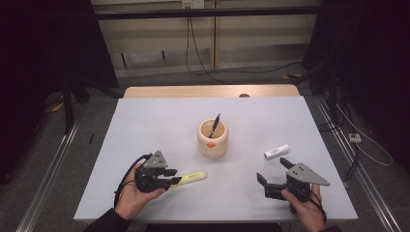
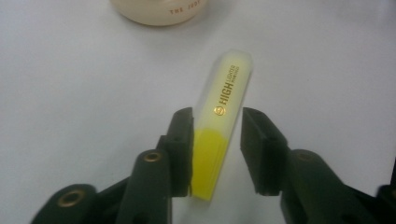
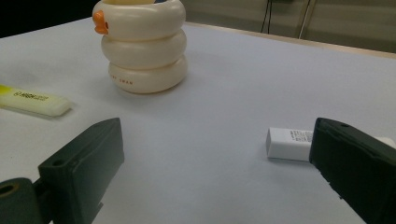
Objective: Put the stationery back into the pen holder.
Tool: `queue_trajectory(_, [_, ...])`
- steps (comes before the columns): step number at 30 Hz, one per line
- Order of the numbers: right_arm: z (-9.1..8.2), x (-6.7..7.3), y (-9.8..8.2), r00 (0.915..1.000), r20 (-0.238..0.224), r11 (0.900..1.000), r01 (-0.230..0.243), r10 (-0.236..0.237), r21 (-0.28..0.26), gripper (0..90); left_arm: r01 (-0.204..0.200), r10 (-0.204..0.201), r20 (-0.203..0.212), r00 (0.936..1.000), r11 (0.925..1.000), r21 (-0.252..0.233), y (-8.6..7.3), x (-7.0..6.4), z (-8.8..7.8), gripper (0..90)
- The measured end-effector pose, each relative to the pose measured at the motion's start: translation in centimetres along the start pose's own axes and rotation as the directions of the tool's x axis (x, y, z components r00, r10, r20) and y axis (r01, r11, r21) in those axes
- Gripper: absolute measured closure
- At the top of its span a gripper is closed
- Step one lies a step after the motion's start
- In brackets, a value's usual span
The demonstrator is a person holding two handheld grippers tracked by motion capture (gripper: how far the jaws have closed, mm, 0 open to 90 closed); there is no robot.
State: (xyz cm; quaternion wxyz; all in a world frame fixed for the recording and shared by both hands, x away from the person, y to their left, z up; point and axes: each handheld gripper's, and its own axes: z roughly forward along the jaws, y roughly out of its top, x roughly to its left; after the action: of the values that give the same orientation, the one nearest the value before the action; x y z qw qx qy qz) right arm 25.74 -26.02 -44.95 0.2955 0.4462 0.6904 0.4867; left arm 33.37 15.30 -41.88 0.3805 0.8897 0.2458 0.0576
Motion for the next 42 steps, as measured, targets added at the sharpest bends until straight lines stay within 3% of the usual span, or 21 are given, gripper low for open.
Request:
queue_trajectory(1, [0.0, 0.0, 0.0, 1.0, 0.0, 1.0, 0.0, 0.0, 0.0, 3.0, -0.003, 0.003, -0.014, 0.9999, 1.0, 0.005, 0.0, 0.0, 0.0, 61.7])
queue_trajectory(5, [0.0, 0.0, 0.0, 1.0, -0.001, 1.0, 0.0, 0.0, 0.001, 3.0, -0.002, 0.002, 0.006, 1.0, 1.0, 0.008, 0.1, 0.2, 0.0, 46.4])
queue_trajectory(7, [0.0, 0.0, 0.0, 1.0, 0.001, 1.0, -0.001, 0.001, 0.001, 2.9, 0.034, -0.034, 0.017, 0.9993, 0.9994, 0.008, 0.2, 0.3, 0.0, 36.7])
queue_trajectory(11, [0.0, 0.0, 0.0, 1.0, 0.0, 1.0, 0.0, 0.0, 0.001, 2.9, 0.056, -0.057, 0.029, 0.998, 0.9982, 0.022, 0.4, 0.7, 0.0, 20.1])
queue_trajectory(14, [0.0, 0.0, 0.0, 1.0, 0.0, 1.0, -0.001, 0.001, 0.001, 2.9, 0.053, -0.054, 0.025, 0.9982, 0.9979, 0.036, 0.5, 1.0, 0.0, 13.4])
queue_trajectory(16, [0.0, 0.0, 0.0, 1.0, -0.002, 1.0, -0.002, 0.002, 0.0, 2.9, 0.037, -0.039, 0.044, 0.9982, 0.9977, 0.057, 0.5, 1.1, -0.1, 7.6])
queue_trajectory(24, [0.0, 0.0, 0.1, 1.0, -0.006, 1.0, -0.002, 0.002, -0.001, 3.0, -0.002, -0.004, 0.063, 0.998, 0.9965, 0.084, 1.2, 1.4, 0.2, 7.5])
queue_trajectory(27, [0.1, 0.0, 0.1, 1.0, -0.006, 1.0, -0.001, 0.001, 0.0, 3.0, -0.006, -0.004, 0.078, 0.997, 0.9928, 0.119, 2.0, 2.2, 0.7, 9.1])
queue_trajectory(29, [0.2, 0.0, 0.1, 1.0, -0.007, 1.0, -0.003, 0.003, 0.0, 2.9, -0.002, -0.006, 0.072, 0.9974, 0.9929, 0.119, 2.6, 2.7, 1.1, 9.5])
queue_trajectory(32, [0.2, 0.1, 0.1, 0.9999, -0.01, 1.0, 0.001, -0.001, 0.001, 2.9, -0.033, 0.023, 0.069, 0.9974, 0.9892, 0.143, 3.2, 3.3, 1.7, 9.9])
queue_trajectory(36, [0.1, -0.1, 0.0, 1.0, -0.004, 1.0, -0.004, 0.004, -0.001, 2.9, -0.04, 0.031, 0.054, 0.998, 0.9846, 0.17, 3.3, 3.0, 2.3, 11.4])
queue_trajectory(39, [0.1, 0.0, 0.1, 1.0, -0.006, 1.0, 0.0, 0.0, -0.001, 2.9, -0.061, 0.05, 0.064, 0.9967, 0.9796, 0.192, 3.2, 2.4, 2.9, 11.4])
queue_trajectory(40, [0.1, 0.0, 0.1, 1.0, -0.006, 1.0, 0.001, -0.001, 0.0, 2.9, -0.092, 0.079, 0.067, 0.9946, 0.9703, 0.224, 3.2, 2.5, 2.9, 11.4])
queue_trajectory(42, [0.1, 0.0, 0.1, 1.0, -0.008, 1.0, 0.001, -0.001, -0.002, 2.9, -0.118, 0.106, 0.062, 0.9924, 0.9629, 0.243, 3.2, 2.4, 3.0, 11.4])
